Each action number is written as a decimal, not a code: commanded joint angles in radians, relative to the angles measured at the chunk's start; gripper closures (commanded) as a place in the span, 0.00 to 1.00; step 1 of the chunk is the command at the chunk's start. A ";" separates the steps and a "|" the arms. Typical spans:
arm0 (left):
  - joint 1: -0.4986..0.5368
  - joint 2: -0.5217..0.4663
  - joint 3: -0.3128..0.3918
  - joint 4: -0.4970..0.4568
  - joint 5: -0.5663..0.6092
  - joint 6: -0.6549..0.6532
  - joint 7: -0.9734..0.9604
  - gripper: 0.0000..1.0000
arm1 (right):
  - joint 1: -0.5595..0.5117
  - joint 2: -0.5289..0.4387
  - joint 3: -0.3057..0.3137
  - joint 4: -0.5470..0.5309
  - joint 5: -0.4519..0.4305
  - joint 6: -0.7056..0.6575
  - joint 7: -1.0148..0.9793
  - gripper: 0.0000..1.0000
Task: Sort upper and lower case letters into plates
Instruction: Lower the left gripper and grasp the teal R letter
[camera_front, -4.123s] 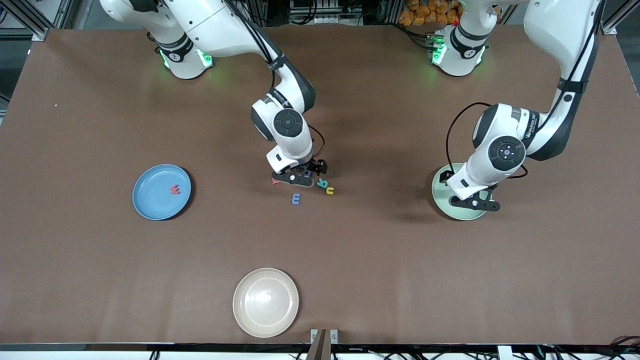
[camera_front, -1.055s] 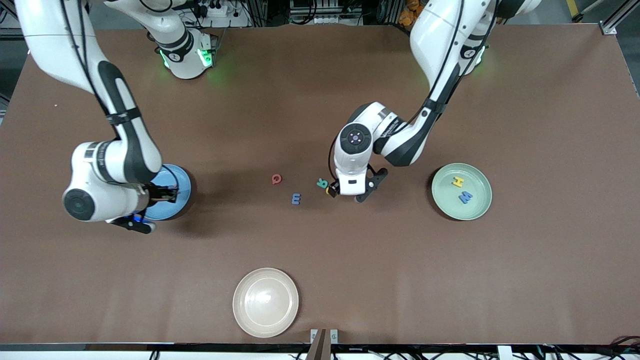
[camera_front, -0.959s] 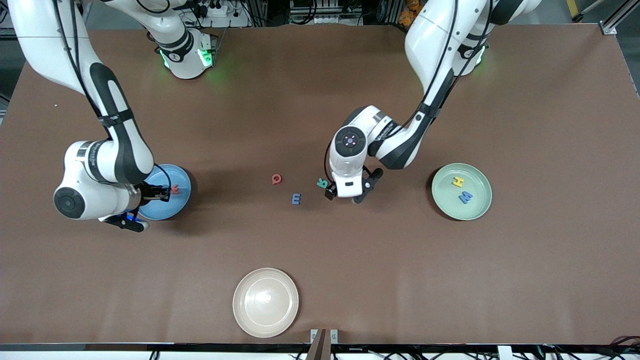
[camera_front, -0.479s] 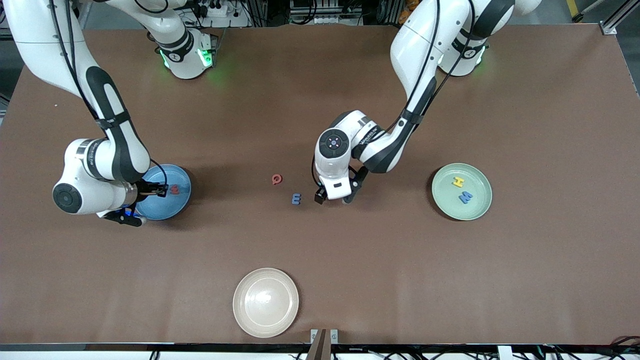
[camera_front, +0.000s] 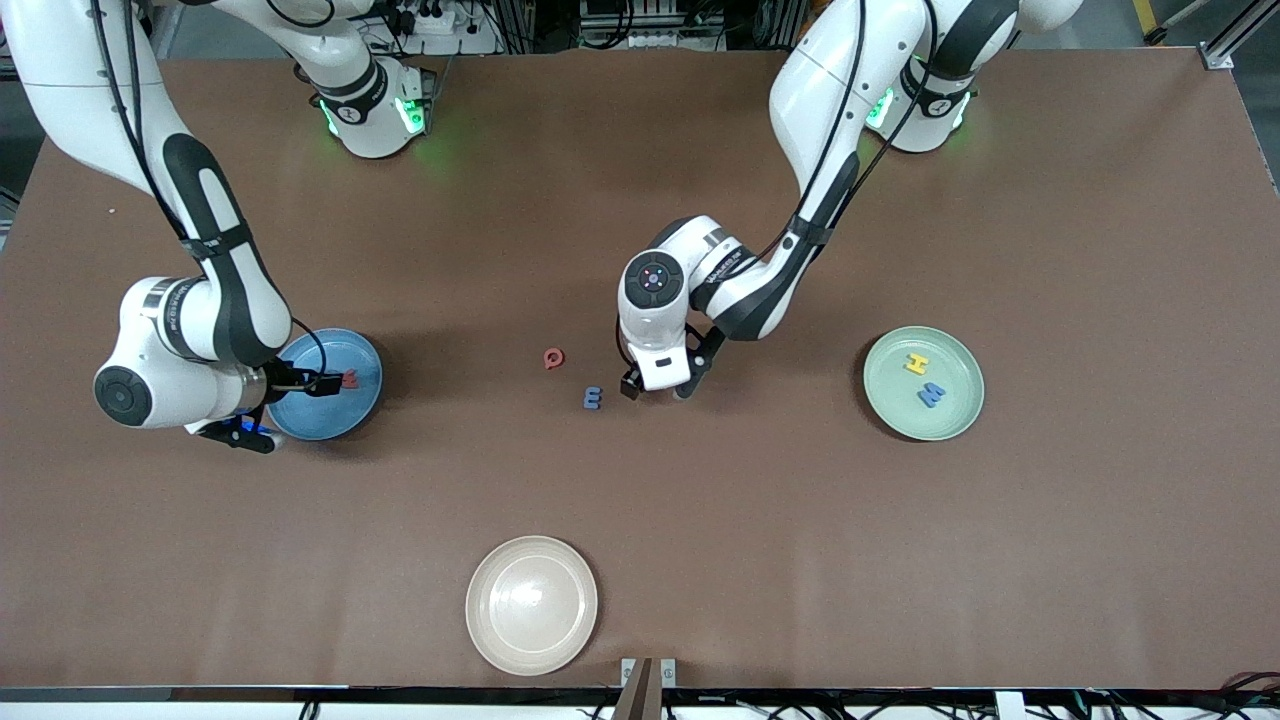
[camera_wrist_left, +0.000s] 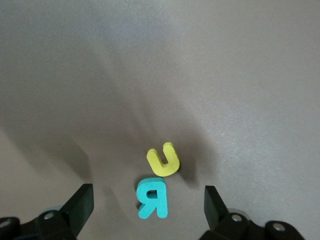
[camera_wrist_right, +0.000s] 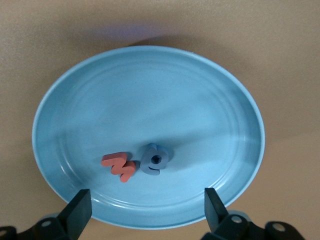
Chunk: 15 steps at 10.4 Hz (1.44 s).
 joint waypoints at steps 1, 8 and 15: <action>-0.020 0.021 0.014 0.020 -0.013 0.006 0.019 0.11 | -0.018 -0.038 0.021 -0.026 0.019 -0.003 0.004 0.00; -0.023 0.030 0.014 0.017 -0.010 0.036 0.093 0.50 | 0.036 -0.055 0.025 0.023 0.050 -0.064 0.097 0.00; 0.026 -0.085 0.010 0.007 0.007 -0.053 0.307 1.00 | 0.080 -0.069 0.057 0.057 0.108 -0.067 0.189 0.00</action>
